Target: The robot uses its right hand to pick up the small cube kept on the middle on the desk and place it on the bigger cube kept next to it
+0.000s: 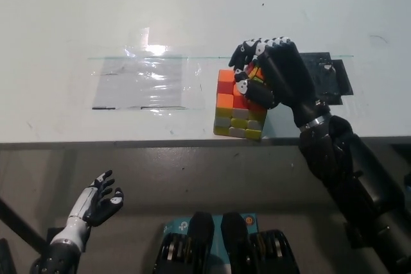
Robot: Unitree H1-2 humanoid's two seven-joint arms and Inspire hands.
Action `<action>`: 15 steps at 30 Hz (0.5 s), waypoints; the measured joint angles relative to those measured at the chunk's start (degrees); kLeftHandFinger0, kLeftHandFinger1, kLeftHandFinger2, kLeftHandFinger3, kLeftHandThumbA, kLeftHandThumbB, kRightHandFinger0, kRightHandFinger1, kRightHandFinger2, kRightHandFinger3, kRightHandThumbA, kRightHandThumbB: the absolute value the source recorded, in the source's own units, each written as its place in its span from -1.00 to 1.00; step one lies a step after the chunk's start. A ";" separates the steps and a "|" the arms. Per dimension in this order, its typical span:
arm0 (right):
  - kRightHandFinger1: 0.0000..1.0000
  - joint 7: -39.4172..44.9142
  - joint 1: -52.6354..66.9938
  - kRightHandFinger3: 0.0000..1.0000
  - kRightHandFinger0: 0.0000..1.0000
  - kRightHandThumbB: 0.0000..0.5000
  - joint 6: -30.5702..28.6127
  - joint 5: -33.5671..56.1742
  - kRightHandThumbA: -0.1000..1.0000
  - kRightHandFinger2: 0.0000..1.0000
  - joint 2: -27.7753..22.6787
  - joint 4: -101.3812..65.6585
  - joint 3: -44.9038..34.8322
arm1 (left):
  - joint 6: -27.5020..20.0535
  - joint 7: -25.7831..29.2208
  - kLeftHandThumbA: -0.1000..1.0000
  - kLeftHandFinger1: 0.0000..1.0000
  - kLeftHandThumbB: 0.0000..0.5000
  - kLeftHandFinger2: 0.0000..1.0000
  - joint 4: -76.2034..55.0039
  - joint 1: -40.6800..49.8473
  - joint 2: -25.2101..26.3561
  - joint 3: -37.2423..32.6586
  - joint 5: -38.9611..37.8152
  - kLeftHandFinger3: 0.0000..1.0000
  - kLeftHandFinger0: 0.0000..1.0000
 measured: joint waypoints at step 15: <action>-0.83 1.88 -3.19 -0.62 -1.00 0.02 -0.11 -3.22 -1.00 -0.34 -0.99 -0.33 5.30 | 0.04 -0.08 -0.28 1.00 -0.12 1.00 -0.04 -0.02 0.23 -0.02 0.38 1.00 1.00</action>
